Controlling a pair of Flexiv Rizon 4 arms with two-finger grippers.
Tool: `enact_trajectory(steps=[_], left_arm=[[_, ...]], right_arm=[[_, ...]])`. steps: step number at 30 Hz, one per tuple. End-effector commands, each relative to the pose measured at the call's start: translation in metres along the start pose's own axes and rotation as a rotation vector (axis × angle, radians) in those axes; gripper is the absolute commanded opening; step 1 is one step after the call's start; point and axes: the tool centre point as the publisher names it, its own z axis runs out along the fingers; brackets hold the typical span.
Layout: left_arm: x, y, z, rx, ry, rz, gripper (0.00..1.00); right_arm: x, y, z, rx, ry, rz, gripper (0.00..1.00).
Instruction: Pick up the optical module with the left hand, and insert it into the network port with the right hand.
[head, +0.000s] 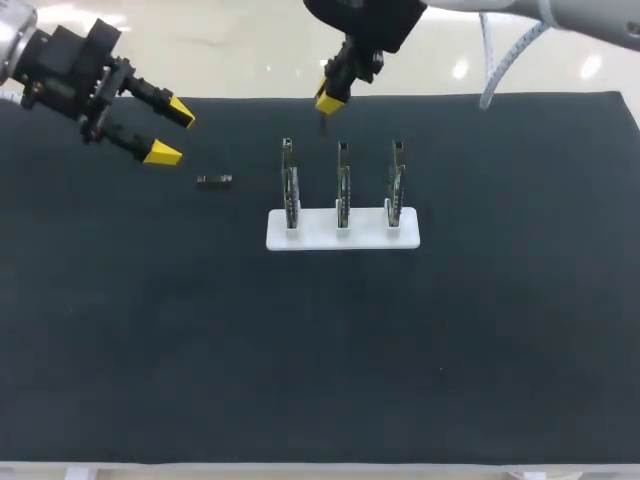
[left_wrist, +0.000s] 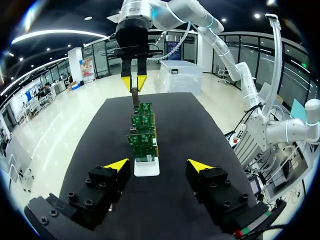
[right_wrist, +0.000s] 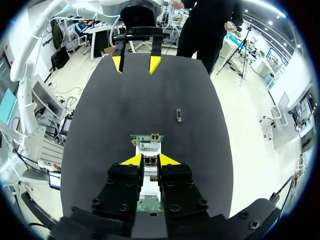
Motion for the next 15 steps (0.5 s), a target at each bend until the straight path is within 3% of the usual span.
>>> enact_trajectory(steps=[1, 15], left_arm=[[0.0, 0.001, 0.0, 0.002, 0.003, -0.001, 1.0], [0.0, 0.001, 0.0, 0.002, 0.003, -0.001, 1.0]], right_arm=[[0.0, -0.009, -0.001, -0.02, 0.016, -0.011, 0.0], [0.015, -0.015, 0.006, -0.04, -0.013, -0.021, 0.0]])
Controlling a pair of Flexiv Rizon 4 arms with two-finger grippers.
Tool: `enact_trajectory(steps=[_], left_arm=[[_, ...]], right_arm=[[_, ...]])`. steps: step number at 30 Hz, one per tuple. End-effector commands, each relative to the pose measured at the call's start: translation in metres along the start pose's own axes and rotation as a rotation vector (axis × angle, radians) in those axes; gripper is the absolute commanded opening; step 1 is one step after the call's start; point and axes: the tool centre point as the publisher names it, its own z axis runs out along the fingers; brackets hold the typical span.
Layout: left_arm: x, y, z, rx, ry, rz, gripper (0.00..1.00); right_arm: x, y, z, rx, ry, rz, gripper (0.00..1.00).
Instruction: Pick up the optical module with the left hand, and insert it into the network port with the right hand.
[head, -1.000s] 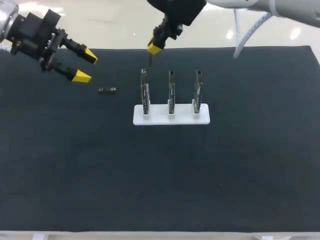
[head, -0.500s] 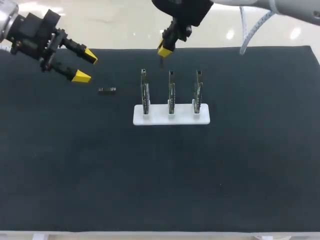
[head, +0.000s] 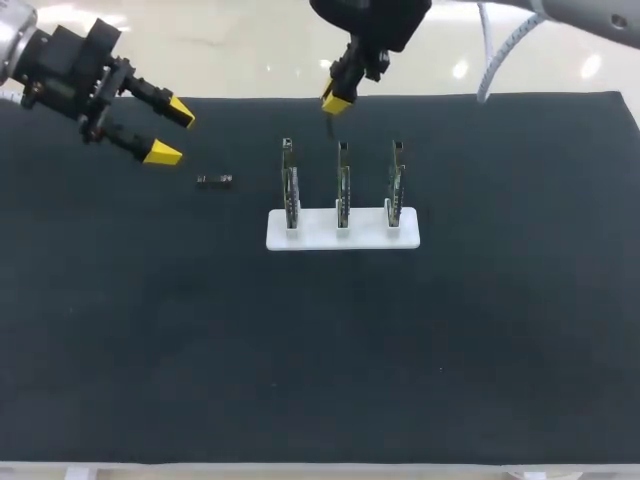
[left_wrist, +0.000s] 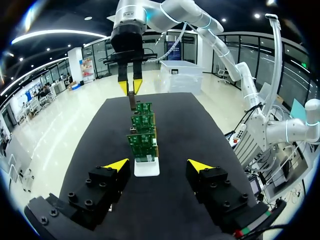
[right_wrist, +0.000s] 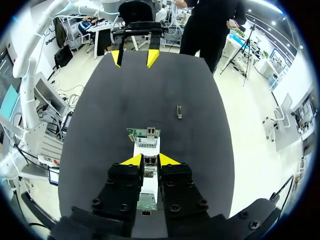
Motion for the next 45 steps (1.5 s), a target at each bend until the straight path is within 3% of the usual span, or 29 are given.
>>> enact_trajectory(steps=[1, 45], left_arm=[[0.0, 0.001, 0.0, 0.002, 0.004, -0.001, 1.0], [0.0, 0.001, 0.0, 0.002, 0.004, -0.001, 1.0]], right_arm=[[0.005, -0.003, 0.0, -0.012, -0.013, -0.002, 0.0], [0.021, 0.008, 0.001, -0.014, -0.038, 0.011, 0.0]])
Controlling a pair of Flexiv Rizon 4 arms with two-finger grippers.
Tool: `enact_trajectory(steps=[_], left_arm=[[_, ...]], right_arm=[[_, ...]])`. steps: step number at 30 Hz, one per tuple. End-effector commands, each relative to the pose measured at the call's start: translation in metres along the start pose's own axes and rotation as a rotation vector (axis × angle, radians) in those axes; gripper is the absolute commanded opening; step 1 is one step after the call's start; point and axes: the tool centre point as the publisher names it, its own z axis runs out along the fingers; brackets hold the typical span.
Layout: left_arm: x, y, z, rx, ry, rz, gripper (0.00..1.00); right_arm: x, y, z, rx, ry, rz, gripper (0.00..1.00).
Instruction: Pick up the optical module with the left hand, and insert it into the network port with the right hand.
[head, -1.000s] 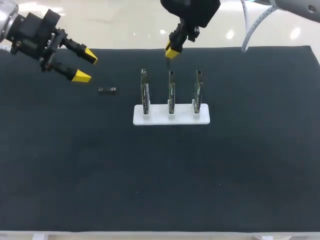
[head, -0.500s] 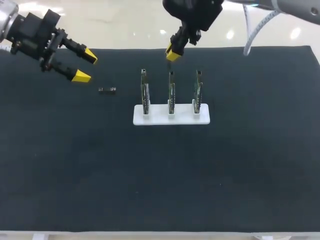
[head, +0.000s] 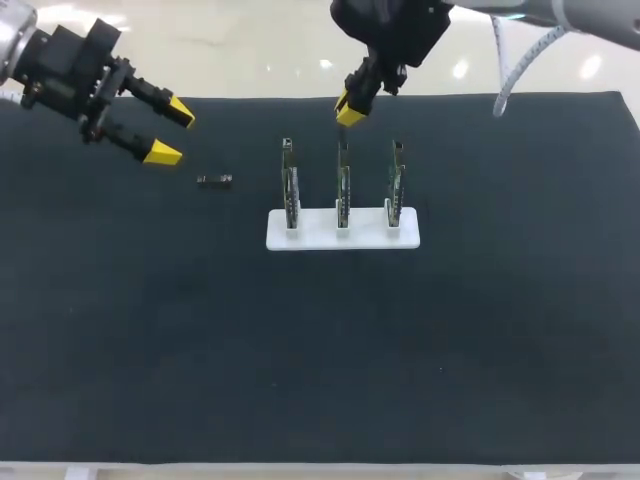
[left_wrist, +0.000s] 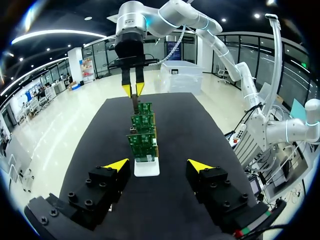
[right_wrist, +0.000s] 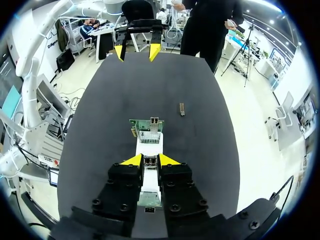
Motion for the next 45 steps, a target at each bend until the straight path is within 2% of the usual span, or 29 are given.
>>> enact_trajectory(steps=[1, 45], left_arm=[[-0.0004, 0.0006, 0.0002, 0.001, 0.004, -0.001, 1.0], [-0.0004, 0.0006, 0.0002, 0.001, 0.004, -0.001, 1.0]], right_arm=[[0.0007, 0.0025, -0.0029, 0.001, 0.0, 0.0, 0.0], [0.0034, -0.0033, 0.004, 0.014, -0.019, 0.017, 0.0]])
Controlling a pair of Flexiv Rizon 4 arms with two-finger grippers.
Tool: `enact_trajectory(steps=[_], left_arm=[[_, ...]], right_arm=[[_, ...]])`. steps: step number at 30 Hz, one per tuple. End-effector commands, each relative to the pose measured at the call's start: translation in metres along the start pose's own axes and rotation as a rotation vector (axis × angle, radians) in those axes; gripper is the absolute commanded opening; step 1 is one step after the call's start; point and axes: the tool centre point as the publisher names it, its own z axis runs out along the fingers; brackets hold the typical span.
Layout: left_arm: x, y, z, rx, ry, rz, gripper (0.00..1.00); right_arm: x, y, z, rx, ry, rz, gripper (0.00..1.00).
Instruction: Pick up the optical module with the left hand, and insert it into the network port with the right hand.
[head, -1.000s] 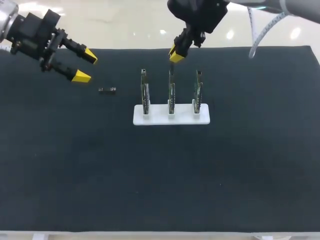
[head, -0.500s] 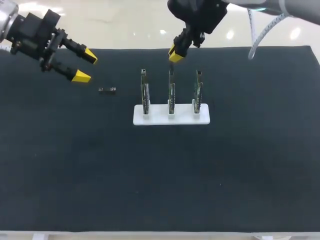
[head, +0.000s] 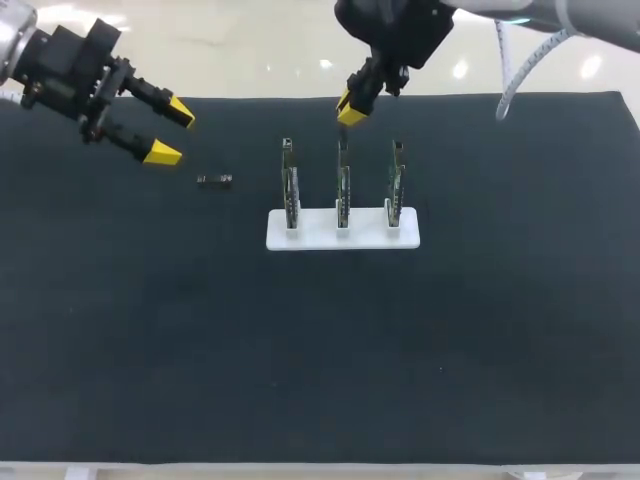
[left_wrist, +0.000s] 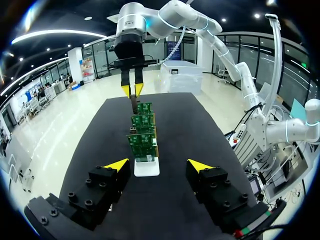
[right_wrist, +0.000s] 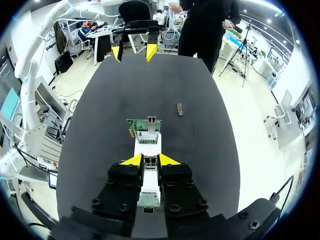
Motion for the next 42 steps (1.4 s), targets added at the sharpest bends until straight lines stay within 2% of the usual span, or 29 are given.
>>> enact_trajectory(steps=[1, 42], left_arm=[[-0.0004, 0.0006, 0.0002, 0.001, 0.003, -0.001, 1.0], [-0.0004, 0.0006, 0.0002, 0.001, 0.003, -0.001, 1.0]], right_arm=[[0.0012, 0.0006, 0.0026, 0.002, -0.002, 0.0, 0.0], [0.0052, 0.0012, 0.0025, -0.008, -0.015, -0.006, 0.0]])
